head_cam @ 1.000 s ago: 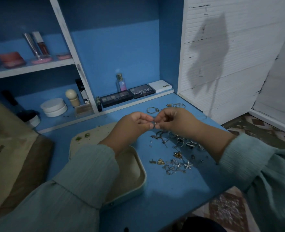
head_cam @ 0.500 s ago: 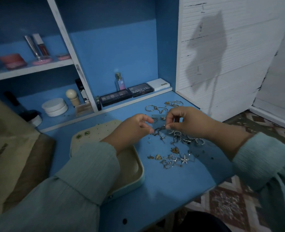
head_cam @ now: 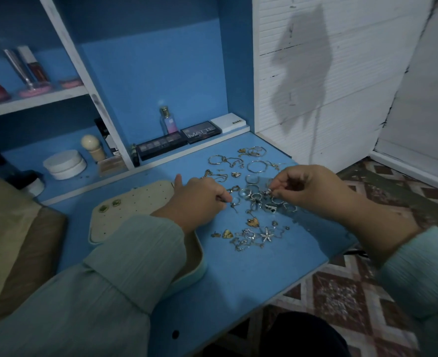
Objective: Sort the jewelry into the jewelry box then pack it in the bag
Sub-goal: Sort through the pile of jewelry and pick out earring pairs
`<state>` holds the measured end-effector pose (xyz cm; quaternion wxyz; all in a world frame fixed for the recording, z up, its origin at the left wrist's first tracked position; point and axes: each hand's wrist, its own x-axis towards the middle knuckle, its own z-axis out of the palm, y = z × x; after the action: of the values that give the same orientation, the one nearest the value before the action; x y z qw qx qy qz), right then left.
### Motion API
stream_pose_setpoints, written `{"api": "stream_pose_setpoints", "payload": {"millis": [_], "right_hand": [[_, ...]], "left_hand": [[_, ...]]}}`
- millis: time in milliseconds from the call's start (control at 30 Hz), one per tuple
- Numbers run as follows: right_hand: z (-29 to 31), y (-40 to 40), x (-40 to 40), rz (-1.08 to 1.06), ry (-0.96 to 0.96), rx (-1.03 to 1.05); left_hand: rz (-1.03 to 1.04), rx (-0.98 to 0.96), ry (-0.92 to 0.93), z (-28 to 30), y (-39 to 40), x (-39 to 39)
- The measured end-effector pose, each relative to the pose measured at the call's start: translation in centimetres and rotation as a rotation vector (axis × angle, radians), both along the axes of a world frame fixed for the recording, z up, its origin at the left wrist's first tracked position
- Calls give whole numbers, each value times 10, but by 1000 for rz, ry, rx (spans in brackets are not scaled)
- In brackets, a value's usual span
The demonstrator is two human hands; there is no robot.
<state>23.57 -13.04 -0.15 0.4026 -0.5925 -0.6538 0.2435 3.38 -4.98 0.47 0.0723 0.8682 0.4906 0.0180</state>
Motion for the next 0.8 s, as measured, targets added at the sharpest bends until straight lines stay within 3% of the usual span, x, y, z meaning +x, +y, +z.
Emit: {"api": "stream_pose_setpoints", "payload": {"millis": [200, 500, 667, 800], "right_hand": [[-17, -14, 10, -60, -62, 50], [-38, -38, 19, -217, -44, 194], [-36, -41, 21, -226, 112, 213], [-33, -41, 22, -221, 231, 188]], "left_hand": [[-139, -51, -43, -1, -11, 6], [-368, 55, -26, 3, -32, 32], [-427, 65, 204, 10, -46, 57], [-439, 96, 283, 9, -49, 68]]}}
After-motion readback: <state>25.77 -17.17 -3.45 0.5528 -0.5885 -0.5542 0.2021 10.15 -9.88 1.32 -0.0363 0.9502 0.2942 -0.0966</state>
